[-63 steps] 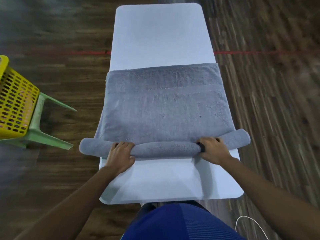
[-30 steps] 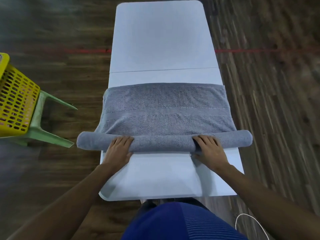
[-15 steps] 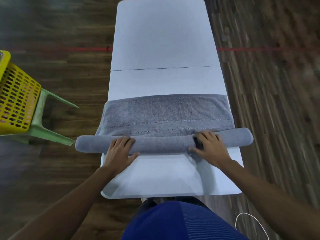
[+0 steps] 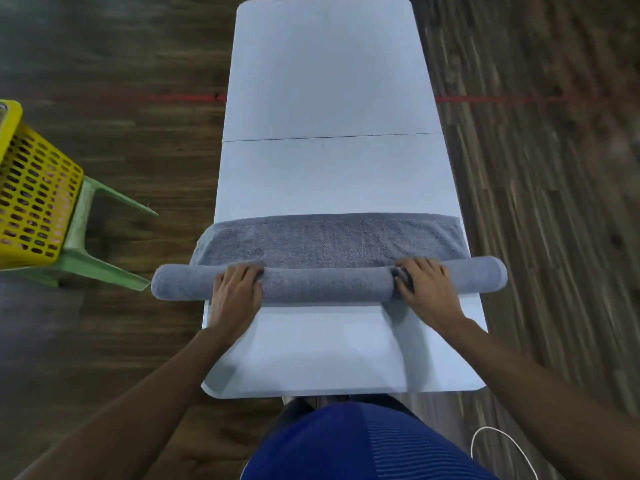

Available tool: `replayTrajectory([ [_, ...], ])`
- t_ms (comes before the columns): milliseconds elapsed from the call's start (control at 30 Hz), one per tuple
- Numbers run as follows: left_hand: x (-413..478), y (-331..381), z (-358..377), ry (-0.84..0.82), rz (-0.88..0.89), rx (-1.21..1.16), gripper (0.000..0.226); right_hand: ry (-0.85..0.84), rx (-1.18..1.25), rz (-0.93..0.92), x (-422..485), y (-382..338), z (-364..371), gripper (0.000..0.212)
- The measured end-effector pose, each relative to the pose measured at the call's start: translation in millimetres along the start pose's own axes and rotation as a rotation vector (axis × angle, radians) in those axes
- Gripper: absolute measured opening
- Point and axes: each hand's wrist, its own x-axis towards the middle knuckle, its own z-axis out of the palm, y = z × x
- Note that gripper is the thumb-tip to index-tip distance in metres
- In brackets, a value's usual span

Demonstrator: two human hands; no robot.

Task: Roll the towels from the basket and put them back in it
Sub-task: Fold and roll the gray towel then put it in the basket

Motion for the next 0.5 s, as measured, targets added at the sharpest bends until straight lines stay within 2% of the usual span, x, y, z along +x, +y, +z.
replayTrajectory([
  [133,-12.7,-3.0,8.1,-0.09,0.119,0.127,0.054,-0.008,-0.075,-0.111,-15.1,-1.3,15.3,0.059],
  [200,-13.2,-4.8,9.8,-0.154,0.08,0.163,0.062,0.007,-0.098,-0.096,-14.9,-1.3,17.2,0.057],
  [267,-5.6,0.3,4.7,-0.187,0.019,0.142,0.053,-0.006,-0.097,-0.051,-6.5,-4.5,9.7,0.05],
  [333,5.8,3.1,-1.3,-0.276,-0.024,0.08,0.037,-0.168,-0.069,-0.028,6.8,-7.1,-4.8,0.045],
  [433,19.1,-5.9,-11.3,-0.419,-0.116,-0.102,0.044,-0.462,0.035,0.016,24.3,0.0,-23.8,0.044],
  [467,20.0,-9.9,-11.8,-0.36,-0.134,-0.145,0.045,-0.453,0.049,0.035,26.5,2.0,-26.3,0.047],
  [500,17.8,-13.7,-10.0,-0.241,-0.138,-0.151,0.042,-0.363,0.047,0.058,25.6,3.2,-25.2,0.047],
])
